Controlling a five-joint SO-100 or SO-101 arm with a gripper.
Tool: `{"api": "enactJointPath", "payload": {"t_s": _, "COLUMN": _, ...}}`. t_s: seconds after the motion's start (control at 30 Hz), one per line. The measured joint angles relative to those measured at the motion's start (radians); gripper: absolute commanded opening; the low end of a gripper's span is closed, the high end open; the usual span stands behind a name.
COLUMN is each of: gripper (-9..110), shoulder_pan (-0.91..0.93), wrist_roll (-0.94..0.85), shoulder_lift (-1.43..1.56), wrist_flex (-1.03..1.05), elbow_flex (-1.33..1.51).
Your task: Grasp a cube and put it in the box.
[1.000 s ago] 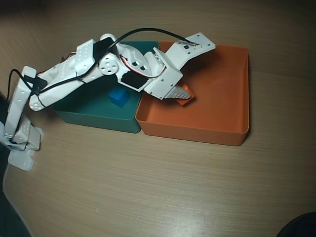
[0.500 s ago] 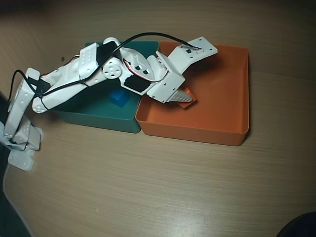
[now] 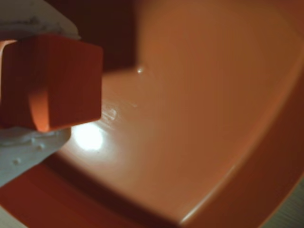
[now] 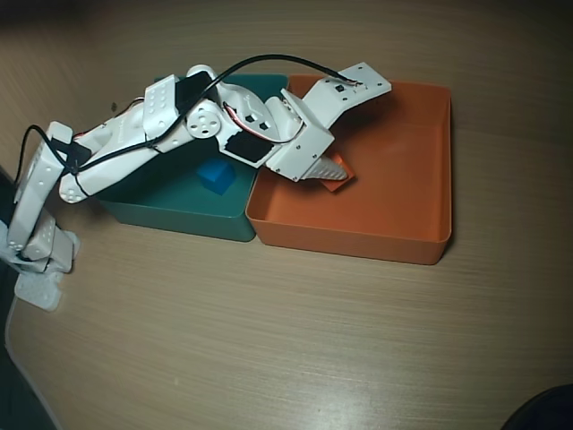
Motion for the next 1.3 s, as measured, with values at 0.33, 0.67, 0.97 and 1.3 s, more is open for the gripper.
{"api": "enactJointPath", "payload": {"t_s": 0.33, "gripper": 45, "shoulder_pan": 0.014, "wrist_roll": 0.000, "shoulder_lift": 0.000, "wrist_flex": 0.000, "elbow_flex": 0.000}}
{"api": "enactJointPath", "payload": {"t_s": 0.67, "gripper": 52, "shoulder_pan": 0.014, "wrist_roll": -0.003, "shoulder_lift": 0.000, "wrist_flex": 0.000, "elbow_flex": 0.000}}
{"api": "enactJointPath", "payload": {"t_s": 0.97, "gripper": 52, "shoulder_pan": 0.014, "wrist_roll": -0.008, "shoulder_lift": 0.000, "wrist_flex": 0.000, "elbow_flex": -0.003}}
{"api": "enactJointPath", "payload": {"t_s": 1.3, "gripper": 49, "shoulder_pan": 0.014, "wrist_roll": 0.000, "shoulder_lift": 0.000, "wrist_flex": 0.000, "elbow_flex": -0.003}}
